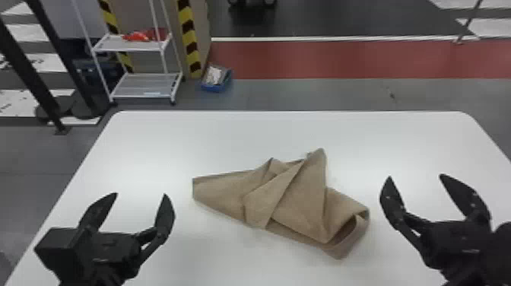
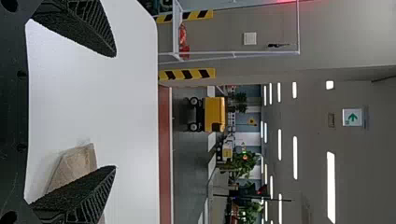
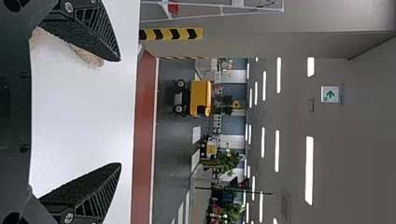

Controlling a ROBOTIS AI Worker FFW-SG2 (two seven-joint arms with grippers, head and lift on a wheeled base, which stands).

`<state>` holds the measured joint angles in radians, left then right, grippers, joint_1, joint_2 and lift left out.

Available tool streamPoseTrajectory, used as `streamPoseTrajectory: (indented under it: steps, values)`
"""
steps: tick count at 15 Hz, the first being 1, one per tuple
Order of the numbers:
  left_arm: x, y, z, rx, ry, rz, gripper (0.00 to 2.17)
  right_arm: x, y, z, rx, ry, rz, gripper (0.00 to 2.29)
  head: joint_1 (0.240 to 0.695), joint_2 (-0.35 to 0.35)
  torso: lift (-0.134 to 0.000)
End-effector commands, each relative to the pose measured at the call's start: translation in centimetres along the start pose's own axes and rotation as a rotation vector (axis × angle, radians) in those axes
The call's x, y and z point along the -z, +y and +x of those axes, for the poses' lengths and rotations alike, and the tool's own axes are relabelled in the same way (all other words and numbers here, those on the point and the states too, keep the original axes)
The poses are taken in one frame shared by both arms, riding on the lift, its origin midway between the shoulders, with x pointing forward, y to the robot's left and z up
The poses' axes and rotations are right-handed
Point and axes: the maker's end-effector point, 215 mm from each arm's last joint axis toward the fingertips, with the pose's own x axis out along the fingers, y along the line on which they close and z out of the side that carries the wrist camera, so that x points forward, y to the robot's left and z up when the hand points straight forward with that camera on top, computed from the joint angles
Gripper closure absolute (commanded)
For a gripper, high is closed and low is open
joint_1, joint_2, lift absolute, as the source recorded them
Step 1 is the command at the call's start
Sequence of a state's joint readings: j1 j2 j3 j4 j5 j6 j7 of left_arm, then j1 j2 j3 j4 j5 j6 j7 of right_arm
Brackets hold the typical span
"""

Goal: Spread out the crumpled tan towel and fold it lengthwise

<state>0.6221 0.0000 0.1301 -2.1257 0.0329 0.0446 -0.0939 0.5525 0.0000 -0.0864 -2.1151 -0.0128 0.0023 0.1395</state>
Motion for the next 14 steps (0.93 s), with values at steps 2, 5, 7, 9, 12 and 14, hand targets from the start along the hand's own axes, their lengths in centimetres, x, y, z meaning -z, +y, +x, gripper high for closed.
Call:
streamPoseTrajectory:
  steps: [2, 5, 7, 9, 12, 14]
  values:
    - [0.43, -0.07, 0.01, -0.001, 0.012, 0.0, 0.02, 0.13, 0.09, 0.18, -0.001, 0.001, 0.003, 0.09, 0.695, 0.045, -0.12]
    - [0.46, -0.06, 0.06, -0.001, 0.014, -0.001, 0.02, 0.17, 0.16, 0.27, -0.002, 0.001, 0.004, 0.09, 0.695, 0.045, -0.12]
    - [0.48, -0.06, 0.1, -0.001, 0.014, 0.001, 0.02, 0.25, 0.16, 0.27, -0.002, 0.002, 0.006, 0.09, 0.695, 0.046, -0.12]
    - [0.49, -0.06, 0.14, -0.001, 0.014, 0.001, 0.02, 0.35, 0.16, 0.3, -0.002, 0.004, 0.006, 0.09, 0.695, 0.046, -0.12]
    - [0.6, -0.05, 0.18, -0.001, 0.015, 0.002, 0.02, 0.52, 0.16, 0.29, -0.002, 0.007, 0.007, 0.09, 0.695, 0.047, -0.12]
    - [0.77, -0.04, 0.17, -0.001, 0.019, 0.001, 0.02, 1.03, 0.06, 0.38, 0.0, 0.015, -0.002, 0.09, 0.695, 0.047, -0.12]
